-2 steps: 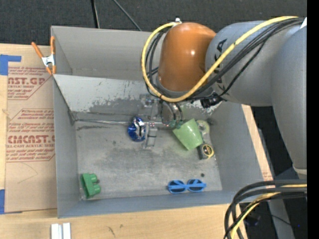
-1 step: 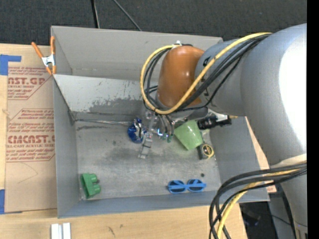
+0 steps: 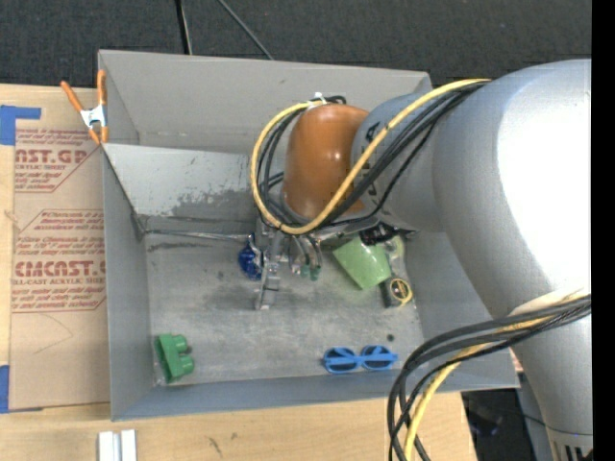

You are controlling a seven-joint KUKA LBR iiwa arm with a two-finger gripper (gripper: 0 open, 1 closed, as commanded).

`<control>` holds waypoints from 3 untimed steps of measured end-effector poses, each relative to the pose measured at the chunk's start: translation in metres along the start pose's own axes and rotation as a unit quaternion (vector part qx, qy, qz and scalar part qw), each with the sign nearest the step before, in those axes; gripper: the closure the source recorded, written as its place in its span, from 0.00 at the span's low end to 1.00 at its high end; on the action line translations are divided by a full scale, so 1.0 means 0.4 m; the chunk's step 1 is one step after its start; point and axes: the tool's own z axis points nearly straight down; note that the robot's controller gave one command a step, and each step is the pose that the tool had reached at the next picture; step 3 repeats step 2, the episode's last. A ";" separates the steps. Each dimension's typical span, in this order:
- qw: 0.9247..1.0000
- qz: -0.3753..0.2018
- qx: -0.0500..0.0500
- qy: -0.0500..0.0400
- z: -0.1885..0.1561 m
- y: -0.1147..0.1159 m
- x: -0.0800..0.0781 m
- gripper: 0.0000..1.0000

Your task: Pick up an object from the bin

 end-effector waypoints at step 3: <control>1.000 -0.001 0.000 0.002 -0.317 -0.029 0.000 1.00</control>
Offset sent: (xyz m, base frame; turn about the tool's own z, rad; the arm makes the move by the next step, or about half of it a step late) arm 0.0000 0.0000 0.0000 0.0000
